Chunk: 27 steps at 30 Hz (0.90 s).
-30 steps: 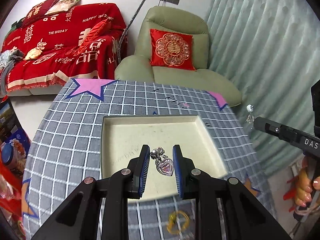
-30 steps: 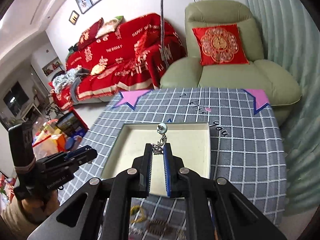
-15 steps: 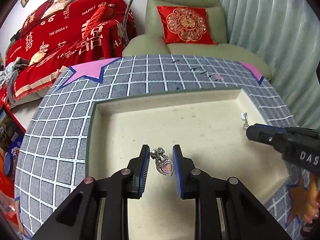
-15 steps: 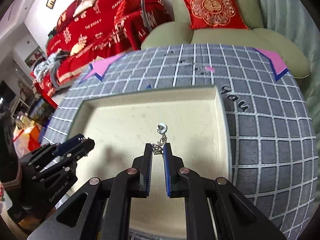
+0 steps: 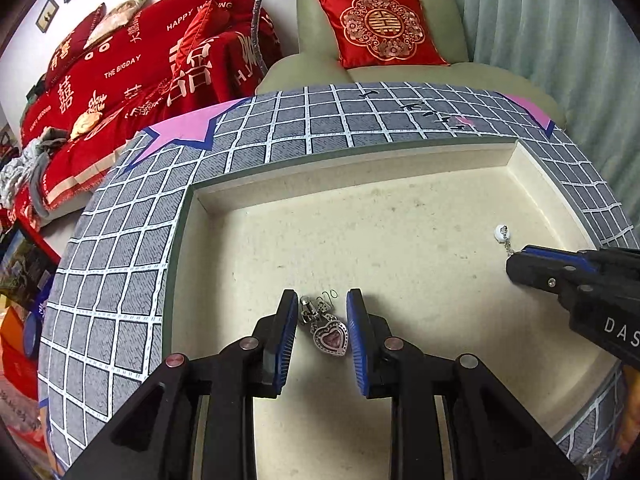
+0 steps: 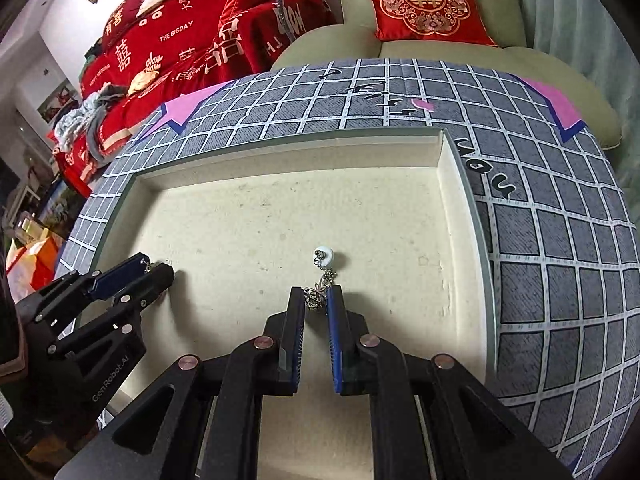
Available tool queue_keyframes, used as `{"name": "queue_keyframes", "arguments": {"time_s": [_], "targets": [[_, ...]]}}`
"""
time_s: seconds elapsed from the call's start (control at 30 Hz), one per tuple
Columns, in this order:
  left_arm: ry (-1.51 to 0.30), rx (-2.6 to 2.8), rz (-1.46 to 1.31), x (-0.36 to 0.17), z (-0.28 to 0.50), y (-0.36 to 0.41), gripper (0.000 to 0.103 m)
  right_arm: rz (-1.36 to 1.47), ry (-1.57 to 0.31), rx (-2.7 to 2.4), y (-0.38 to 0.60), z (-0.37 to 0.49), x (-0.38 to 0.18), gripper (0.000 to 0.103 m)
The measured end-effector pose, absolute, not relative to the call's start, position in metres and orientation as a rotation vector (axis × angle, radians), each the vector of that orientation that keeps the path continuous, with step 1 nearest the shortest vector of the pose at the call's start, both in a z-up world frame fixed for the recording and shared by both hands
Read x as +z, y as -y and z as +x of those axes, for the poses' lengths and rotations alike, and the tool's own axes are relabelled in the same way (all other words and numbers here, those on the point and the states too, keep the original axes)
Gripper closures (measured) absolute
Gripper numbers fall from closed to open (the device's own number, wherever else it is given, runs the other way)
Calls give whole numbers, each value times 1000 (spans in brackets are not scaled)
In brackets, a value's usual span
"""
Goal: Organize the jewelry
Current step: 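Open both tools to drop the pendant and earrings into the tray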
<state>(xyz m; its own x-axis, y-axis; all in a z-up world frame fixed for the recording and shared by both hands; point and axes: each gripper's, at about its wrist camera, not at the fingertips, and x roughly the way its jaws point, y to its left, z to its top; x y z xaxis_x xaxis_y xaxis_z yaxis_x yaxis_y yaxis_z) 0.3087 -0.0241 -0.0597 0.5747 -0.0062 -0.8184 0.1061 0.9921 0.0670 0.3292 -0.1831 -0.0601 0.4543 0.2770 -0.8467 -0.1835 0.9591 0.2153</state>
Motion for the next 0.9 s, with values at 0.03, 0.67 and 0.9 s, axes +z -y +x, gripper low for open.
{"name": "queue_keyframes", "arguments": {"time_s": [0.03, 0.67, 0.9], "targets": [[-958, -64, 115, -59, 309, 25, 68, 101, -1063, 284, 183, 329, -60, 87], [-824, -72, 58, -11, 270, 11, 0, 374, -931, 316, 228, 295, 6, 20], [-781, -146, 30, 16, 225, 1, 0, 411, -878, 345, 241, 254, 29, 15]]}}
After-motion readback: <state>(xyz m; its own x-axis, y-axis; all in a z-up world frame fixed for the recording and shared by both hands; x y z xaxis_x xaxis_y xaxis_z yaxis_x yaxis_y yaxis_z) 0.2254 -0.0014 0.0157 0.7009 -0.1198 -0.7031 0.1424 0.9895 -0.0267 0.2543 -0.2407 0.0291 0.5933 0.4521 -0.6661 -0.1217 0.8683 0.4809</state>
